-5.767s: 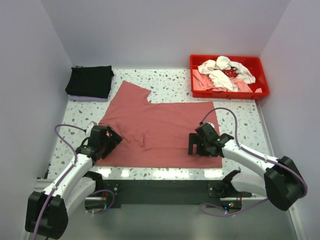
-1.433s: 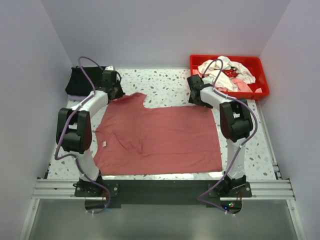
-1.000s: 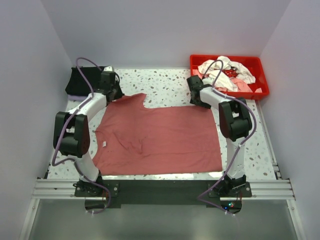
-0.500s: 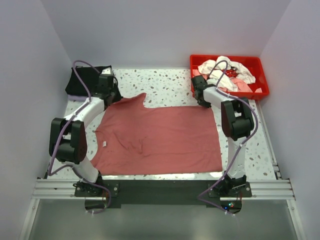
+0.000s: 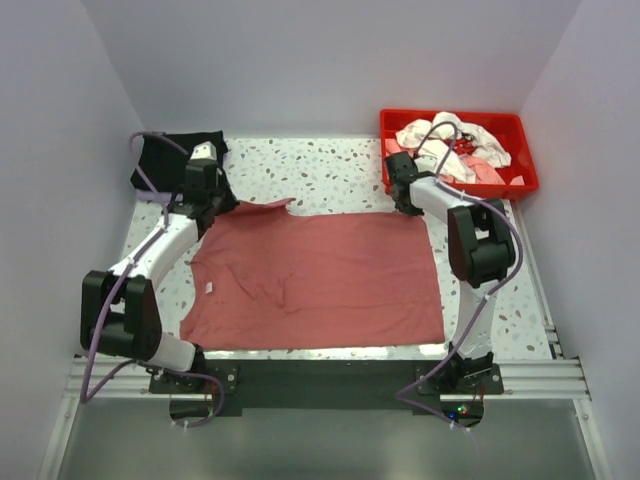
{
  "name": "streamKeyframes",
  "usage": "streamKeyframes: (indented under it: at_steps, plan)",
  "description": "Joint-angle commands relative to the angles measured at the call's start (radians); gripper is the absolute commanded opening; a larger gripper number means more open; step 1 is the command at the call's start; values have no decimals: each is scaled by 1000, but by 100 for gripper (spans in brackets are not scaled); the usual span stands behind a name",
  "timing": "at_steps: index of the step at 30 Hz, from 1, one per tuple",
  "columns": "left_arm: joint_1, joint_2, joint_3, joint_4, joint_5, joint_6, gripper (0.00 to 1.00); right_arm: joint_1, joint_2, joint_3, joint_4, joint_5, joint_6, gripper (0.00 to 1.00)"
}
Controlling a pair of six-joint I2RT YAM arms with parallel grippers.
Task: Fold and stack the t-shirts
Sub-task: Fold the tshirt
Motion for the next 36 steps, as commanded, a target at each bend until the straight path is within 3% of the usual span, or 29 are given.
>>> streamKeyframes:
  at_steps: [1,8,17,36]
  plan:
    - [-4,-92,-56,38,5,-33,0,0,-145,-58,53,-7,-11,0]
    - [-4,-288,-185,-23,-16,-125,0,0,-300,-179,74,-69,-22,0]
    - [-4,-617,-302,-276,-106,-286,0,0,-430,-298,50,-107,-54,0]
    - [-4,-869,-256,-655,-198,-366,0,0,-654,-452,-39,-141,-111,0]
